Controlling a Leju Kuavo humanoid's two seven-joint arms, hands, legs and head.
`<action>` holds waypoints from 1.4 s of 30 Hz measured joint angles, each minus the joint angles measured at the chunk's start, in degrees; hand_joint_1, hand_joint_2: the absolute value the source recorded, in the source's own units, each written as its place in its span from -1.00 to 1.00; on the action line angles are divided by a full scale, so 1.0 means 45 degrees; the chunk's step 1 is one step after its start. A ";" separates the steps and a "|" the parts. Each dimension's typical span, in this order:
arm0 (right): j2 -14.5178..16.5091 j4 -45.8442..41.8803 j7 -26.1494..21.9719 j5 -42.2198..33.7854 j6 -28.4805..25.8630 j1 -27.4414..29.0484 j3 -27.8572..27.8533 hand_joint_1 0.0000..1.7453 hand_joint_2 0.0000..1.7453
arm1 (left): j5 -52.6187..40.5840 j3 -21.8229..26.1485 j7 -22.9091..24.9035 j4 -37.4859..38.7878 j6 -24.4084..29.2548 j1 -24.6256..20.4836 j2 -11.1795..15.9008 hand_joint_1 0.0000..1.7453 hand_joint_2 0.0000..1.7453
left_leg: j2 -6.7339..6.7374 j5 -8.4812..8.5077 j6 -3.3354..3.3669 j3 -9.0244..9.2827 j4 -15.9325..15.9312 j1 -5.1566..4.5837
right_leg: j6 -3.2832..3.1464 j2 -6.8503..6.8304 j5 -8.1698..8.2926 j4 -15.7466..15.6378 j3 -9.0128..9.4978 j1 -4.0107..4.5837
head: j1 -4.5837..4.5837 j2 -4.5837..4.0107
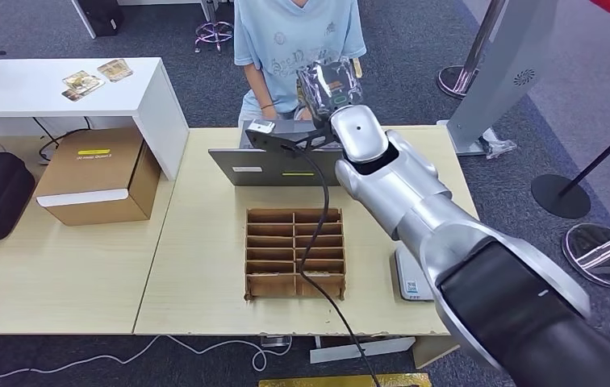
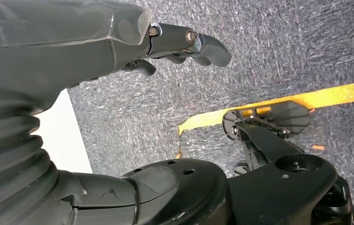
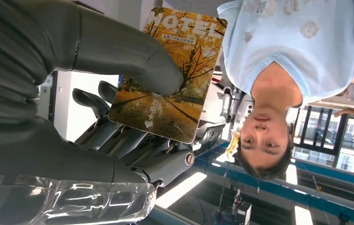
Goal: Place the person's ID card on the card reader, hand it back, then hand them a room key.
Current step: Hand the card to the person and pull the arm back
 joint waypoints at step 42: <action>0.0298 0.0584 -0.0492 -0.0663 0.0692 -0.0664 -0.1842 -1.00 1.00 | -0.0408 -0.0002 0.0173 0.0000 -0.0027 -0.0022 0.0114 -1.00 1.00 | 0.0001 0.0000 -0.0001 0.0003 0.0000 0.0001 | 0.0000 0.0002 0.0000 0.0000 -0.0002 0.0001 | 0.0000 0.0000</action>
